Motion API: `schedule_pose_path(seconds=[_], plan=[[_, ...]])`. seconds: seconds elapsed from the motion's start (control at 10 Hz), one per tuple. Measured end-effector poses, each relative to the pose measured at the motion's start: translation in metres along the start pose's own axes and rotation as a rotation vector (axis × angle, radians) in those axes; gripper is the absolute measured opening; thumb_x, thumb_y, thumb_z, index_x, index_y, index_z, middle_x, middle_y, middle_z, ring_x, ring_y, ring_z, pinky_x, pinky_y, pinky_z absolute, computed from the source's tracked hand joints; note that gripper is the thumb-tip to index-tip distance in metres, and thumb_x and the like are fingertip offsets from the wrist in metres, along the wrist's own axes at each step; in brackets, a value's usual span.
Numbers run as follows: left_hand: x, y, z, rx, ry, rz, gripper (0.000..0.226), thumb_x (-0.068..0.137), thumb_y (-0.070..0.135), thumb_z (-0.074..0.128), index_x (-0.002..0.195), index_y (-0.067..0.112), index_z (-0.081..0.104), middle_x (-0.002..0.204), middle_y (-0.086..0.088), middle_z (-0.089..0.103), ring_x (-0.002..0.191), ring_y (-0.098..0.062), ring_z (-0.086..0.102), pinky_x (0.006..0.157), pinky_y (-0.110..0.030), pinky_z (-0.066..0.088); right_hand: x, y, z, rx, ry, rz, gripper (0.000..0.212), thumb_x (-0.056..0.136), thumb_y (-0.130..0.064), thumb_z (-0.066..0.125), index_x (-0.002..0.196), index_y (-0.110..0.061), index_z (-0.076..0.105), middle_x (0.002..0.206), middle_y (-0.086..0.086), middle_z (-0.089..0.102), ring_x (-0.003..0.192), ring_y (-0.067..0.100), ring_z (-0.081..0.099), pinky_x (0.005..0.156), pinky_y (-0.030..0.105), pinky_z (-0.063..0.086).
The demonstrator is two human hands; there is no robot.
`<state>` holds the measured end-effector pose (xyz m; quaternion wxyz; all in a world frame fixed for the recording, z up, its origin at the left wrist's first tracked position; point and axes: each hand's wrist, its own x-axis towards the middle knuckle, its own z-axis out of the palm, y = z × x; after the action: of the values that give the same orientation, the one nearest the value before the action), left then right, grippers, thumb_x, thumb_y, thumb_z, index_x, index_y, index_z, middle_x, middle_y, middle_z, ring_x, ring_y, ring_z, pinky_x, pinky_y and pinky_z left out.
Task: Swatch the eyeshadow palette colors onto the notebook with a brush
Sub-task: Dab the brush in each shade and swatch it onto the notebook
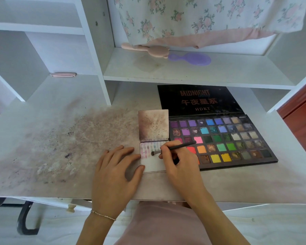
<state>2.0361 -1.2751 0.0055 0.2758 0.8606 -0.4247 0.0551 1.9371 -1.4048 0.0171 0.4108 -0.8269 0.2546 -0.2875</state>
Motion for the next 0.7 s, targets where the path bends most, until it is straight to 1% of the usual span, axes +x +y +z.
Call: schedule_pose_path(seconds=[0.2,0.3,0.4,0.5,0.6,0.7], plan=[[-0.0002,0.0009,-0.0009,0.004,-0.004,0.001,0.04,0.078,0.043,0.046,0.092,0.017,0.072,0.106,-0.002,0.068,0.107,-0.027,0.06,0.098,-0.052,0.04,-0.0005,0.0009,0.0003,0.003,-0.006,0.01,0.009,0.09,-0.018,0.052,0.084,-0.023,0.054,0.075,0.003,0.066,0.072,0.017,0.062,0.062,0.031,0.052],[0.0002,0.0009,-0.0008,0.007,-0.009,-0.004,0.041,0.078,0.044,0.046,0.093,0.017,0.072,0.106,-0.003,0.068,0.107,-0.028,0.06,0.098,-0.052,0.04,-0.0005,0.0008,0.0004,0.004,0.002,0.005,0.007,0.09,-0.017,0.053,0.087,-0.022,0.056,0.077,0.002,0.066,0.073,0.015,0.062,0.063,0.027,0.052],[0.0002,0.0008,-0.0006,0.014,-0.011,-0.004,0.041,0.078,0.044,0.045,0.094,0.017,0.072,0.106,-0.003,0.068,0.106,-0.028,0.06,0.099,-0.05,0.038,-0.0001,0.0001,0.0004,0.002,0.003,-0.002,0.011,0.09,-0.017,0.053,0.087,-0.027,0.052,0.078,0.001,0.065,0.075,0.014,0.062,0.064,0.024,0.051],[0.0,0.0009,-0.0009,0.013,-0.008,-0.004,0.041,0.078,0.044,0.045,0.094,0.017,0.072,0.106,-0.003,0.068,0.106,-0.028,0.06,0.099,-0.05,0.038,-0.0007,0.0007,0.0004,0.007,0.003,-0.01,0.008,0.091,-0.018,0.051,0.085,-0.023,0.054,0.076,0.003,0.065,0.073,0.016,0.062,0.062,0.025,0.05],[0.0,0.0011,-0.0011,0.012,-0.012,-0.004,0.041,0.077,0.044,0.045,0.094,0.017,0.072,0.106,-0.003,0.068,0.107,-0.028,0.06,0.099,-0.049,0.037,-0.0009,0.0013,0.0005,0.011,0.003,-0.019,0.011,0.09,-0.016,0.052,0.085,-0.025,0.052,0.075,0.002,0.065,0.072,0.015,0.062,0.062,0.022,0.049],[-0.0001,0.0013,-0.0017,0.008,-0.018,-0.01,0.041,0.078,0.044,0.045,0.094,0.017,0.072,0.106,-0.003,0.067,0.107,-0.028,0.06,0.1,-0.05,0.038,0.0001,0.0013,0.0008,0.009,0.013,-0.027,0.012,0.091,-0.016,0.052,0.086,-0.027,0.052,0.076,0.0,0.064,0.072,0.013,0.061,0.063,0.024,0.05]])
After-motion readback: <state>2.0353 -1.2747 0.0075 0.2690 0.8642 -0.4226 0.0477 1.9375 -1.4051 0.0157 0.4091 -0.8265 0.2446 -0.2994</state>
